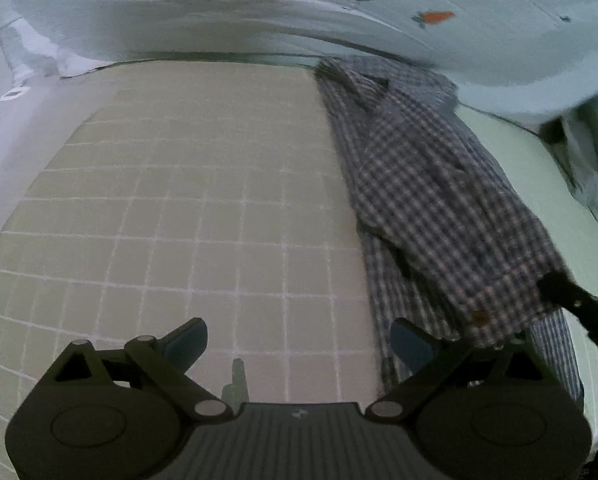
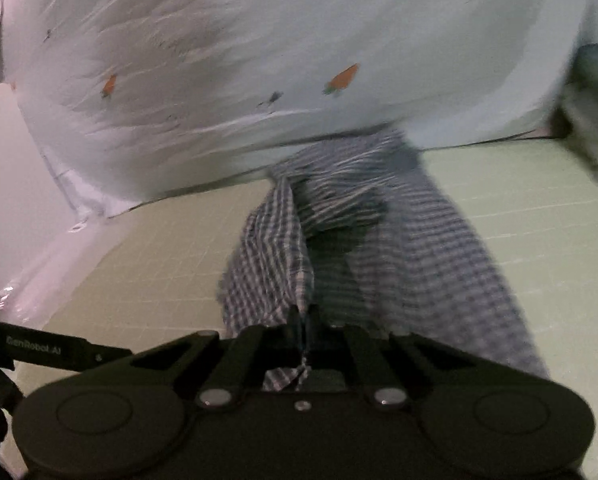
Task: Fold clothes
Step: 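Straighten the folded shirt strip with the right gripper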
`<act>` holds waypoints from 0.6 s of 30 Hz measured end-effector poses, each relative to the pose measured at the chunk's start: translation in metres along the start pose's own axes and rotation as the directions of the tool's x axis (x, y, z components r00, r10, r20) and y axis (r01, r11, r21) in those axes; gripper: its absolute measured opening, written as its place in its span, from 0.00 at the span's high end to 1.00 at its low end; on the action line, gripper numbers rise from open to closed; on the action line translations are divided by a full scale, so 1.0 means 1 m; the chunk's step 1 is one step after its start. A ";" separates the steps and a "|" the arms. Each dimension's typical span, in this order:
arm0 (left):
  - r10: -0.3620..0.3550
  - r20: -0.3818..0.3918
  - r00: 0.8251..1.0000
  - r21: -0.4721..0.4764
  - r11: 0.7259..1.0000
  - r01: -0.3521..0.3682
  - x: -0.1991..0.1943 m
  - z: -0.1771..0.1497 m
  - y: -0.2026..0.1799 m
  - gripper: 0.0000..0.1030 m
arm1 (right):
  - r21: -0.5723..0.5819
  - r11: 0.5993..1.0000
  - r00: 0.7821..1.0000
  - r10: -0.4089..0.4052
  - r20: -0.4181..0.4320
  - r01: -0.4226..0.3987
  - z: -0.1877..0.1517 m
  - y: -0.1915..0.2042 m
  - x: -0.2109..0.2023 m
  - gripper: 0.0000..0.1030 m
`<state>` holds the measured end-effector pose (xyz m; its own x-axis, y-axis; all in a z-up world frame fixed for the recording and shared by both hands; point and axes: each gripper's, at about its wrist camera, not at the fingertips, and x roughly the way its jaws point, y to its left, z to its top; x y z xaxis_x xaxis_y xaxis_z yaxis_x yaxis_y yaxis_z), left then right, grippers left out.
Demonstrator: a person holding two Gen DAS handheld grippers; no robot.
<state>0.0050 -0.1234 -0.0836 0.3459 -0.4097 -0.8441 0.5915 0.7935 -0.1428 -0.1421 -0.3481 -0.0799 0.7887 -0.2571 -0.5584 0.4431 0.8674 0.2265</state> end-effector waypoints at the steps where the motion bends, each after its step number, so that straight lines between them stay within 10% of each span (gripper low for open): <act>1: -0.006 -0.003 1.000 0.009 1.000 0.006 0.000 -0.003 -0.005 0.05 | 0.014 1.000 1.000 -0.021 0.007 0.021 -0.004 -0.004 -0.008 0.98; 18: -0.008 -0.094 0.995 -0.013 1.000 0.007 0.002 -0.047 -0.076 0.05 | 0.183 0.976 0.969 -0.076 -0.237 0.121 -0.049 -0.105 -0.041 0.97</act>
<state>-0.0739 -0.1636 -0.0984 0.2706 -0.3721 -0.8879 0.5845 0.7963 -0.1556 -0.2418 -0.4075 -0.1203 0.6294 -0.2141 -0.7470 0.6060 0.7369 0.2994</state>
